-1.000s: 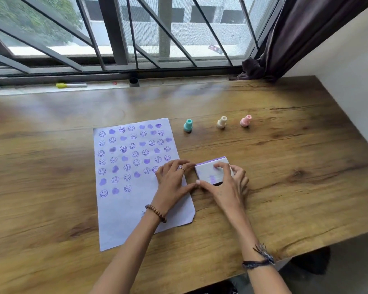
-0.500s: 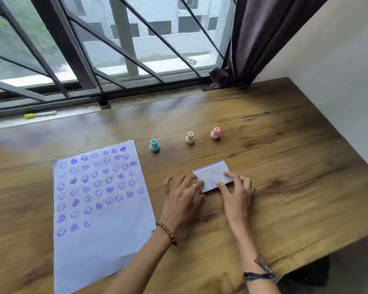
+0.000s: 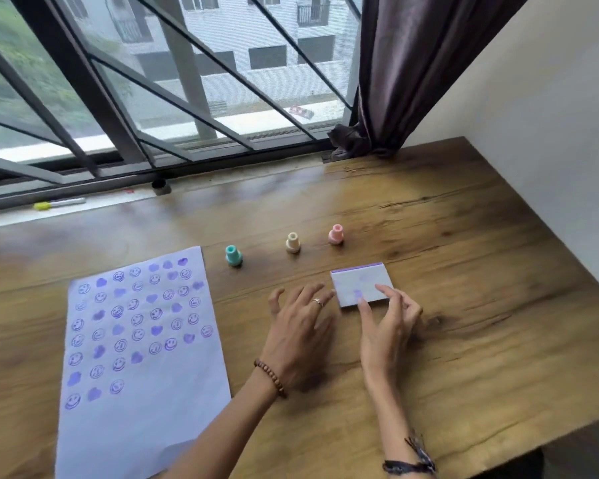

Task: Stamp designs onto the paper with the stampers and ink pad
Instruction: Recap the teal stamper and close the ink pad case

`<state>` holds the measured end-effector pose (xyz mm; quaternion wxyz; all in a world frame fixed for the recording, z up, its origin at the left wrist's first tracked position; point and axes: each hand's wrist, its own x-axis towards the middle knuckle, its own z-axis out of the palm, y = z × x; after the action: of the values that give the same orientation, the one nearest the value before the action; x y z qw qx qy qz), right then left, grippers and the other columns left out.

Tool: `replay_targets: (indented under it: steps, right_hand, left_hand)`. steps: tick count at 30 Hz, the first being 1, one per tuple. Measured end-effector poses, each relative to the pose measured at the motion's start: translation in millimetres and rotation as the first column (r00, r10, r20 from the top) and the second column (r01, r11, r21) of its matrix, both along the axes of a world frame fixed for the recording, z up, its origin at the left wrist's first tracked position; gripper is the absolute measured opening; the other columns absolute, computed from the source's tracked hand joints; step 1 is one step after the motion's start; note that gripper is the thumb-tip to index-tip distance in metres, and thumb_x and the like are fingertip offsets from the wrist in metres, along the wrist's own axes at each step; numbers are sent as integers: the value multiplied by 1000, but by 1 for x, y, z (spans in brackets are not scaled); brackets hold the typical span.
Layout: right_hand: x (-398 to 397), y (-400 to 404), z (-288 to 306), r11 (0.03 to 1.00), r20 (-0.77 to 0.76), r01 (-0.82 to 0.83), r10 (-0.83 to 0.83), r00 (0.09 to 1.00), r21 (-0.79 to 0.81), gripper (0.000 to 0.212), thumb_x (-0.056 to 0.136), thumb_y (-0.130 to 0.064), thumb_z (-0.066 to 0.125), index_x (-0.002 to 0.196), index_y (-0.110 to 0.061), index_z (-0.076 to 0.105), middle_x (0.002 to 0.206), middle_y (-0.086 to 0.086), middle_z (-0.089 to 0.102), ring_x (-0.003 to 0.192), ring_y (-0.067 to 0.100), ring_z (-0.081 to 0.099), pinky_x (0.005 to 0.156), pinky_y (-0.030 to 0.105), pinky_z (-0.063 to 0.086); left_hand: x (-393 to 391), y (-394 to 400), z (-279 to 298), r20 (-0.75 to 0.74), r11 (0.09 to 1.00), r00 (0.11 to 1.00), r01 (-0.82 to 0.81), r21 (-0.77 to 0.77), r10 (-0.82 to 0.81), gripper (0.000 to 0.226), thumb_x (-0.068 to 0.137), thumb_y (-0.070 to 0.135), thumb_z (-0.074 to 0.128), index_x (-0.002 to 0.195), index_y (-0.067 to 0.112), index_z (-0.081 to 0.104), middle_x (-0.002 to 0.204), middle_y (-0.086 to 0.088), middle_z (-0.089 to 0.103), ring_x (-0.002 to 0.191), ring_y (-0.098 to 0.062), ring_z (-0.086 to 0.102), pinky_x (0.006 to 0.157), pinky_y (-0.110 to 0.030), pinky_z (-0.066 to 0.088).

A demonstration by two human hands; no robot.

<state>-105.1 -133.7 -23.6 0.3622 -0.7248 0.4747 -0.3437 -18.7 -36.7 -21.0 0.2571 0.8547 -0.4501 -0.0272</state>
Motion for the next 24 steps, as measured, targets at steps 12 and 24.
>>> replay_targets:
  steps: [12, 24]
  right_hand:
    - [55, 168, -13, 724, -256, -681, 642, 722, -105, 34, 72, -40, 55, 105, -31, 54, 106, -3, 60, 91, 14, 47, 78, 32, 44]
    - [48, 174, -18, 711, -422, -687, 583, 694, -149, 39, 69, -37, 71, 104, -22, 63, 114, 4, 61, 100, 15, 37, 81, 40, 46]
  left_hand:
    - [10, 205, 3, 34, 843, 843, -537, 17, 537, 31, 84, 30, 38, 104, 26, 61, 108, 4, 67, 103, -7, 53, 88, -35, 40]
    - [6, 255, -20, -100, 913, 908, -402, 74, 407, 45, 82, 49, 40, 121, 29, 52, 135, -1, 52, 127, -11, 38, 105, -33, 21]
